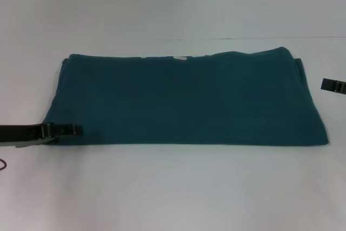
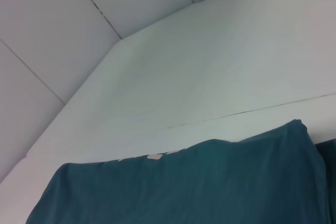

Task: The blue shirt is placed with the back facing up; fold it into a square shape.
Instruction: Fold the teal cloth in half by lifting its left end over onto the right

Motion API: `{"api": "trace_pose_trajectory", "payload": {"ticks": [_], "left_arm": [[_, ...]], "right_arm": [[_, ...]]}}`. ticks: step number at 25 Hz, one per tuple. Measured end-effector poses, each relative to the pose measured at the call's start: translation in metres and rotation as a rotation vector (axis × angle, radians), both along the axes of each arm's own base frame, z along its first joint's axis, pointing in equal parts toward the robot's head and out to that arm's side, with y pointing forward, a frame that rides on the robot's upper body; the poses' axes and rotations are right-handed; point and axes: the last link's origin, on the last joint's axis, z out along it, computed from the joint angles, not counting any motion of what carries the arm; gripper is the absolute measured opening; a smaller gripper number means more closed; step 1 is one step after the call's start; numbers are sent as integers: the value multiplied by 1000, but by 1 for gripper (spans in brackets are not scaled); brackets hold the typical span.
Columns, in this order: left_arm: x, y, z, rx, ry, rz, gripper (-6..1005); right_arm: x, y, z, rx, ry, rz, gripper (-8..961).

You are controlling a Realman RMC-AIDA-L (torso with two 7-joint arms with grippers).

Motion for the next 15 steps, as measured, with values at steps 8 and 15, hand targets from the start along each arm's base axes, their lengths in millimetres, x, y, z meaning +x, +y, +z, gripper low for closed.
{"api": "trace_pose_trajectory", "payload": {"ticks": [8, 15], "left_arm": [[0, -3, 8, 1, -6, 2, 883], [-10, -10, 13, 24, -19, 56, 883]], "right_arm": [[1, -1, 0, 0, 0, -2, 909], [1, 0, 0, 4, -3, -5, 910]]}}
